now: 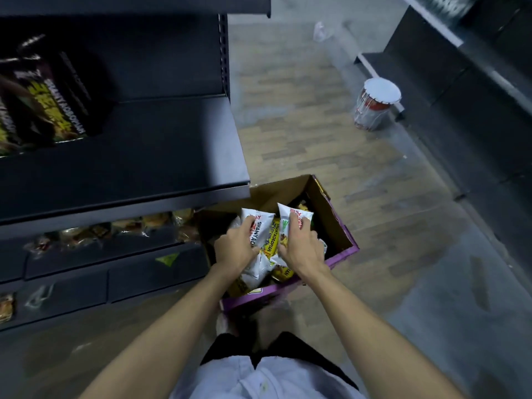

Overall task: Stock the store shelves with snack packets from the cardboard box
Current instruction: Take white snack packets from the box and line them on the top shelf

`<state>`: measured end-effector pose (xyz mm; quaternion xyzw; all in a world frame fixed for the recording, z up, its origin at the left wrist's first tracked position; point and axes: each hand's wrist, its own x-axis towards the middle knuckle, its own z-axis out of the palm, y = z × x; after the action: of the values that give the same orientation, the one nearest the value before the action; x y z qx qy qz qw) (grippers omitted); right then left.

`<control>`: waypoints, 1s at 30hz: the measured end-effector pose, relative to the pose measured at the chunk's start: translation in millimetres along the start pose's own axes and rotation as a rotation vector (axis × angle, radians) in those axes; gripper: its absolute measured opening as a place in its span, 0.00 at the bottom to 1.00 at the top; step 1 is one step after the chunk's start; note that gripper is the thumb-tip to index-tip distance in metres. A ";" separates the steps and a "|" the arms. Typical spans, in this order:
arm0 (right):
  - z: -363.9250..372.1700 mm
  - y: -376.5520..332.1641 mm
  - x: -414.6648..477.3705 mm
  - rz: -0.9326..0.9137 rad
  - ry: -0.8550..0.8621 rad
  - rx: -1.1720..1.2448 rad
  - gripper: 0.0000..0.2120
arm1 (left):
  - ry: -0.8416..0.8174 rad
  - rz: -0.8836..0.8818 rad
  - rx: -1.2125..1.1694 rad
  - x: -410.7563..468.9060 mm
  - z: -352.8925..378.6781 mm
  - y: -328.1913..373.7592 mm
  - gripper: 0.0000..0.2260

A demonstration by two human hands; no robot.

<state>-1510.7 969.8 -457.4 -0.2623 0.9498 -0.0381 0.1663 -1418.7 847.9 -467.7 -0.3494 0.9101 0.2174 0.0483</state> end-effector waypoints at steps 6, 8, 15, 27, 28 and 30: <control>-22.1 4.0 -31.1 -0.101 0.079 0.003 0.41 | 0.131 0.009 -0.059 -42.3 -23.5 4.2 0.26; -29.8 5.8 -44.9 -0.139 0.106 0.019 0.40 | 0.164 -0.016 -0.025 -58.5 -32.6 7.3 0.29; -82.0 -2.6 -88.1 -0.327 0.254 0.090 0.38 | 0.388 -0.013 -0.060 -112.4 -88.8 19.4 0.31; -235.1 -107.0 -132.2 -0.700 0.629 0.212 0.39 | 0.796 -0.023 -0.058 -162.6 -272.6 24.3 0.29; -245.5 -116.9 -132.8 -0.715 0.651 0.198 0.39 | 0.819 -0.023 -0.054 -164.8 -287.5 23.4 0.29; -263.9 -136.5 -133.4 -0.738 0.684 0.166 0.39 | 0.864 -0.030 -0.033 -167.7 -314.5 18.8 0.28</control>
<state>-1425.4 916.7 -147.5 -0.5386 0.7879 -0.2533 -0.1583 -1284.9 828.4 -137.3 -0.4223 0.8379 0.0648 -0.3396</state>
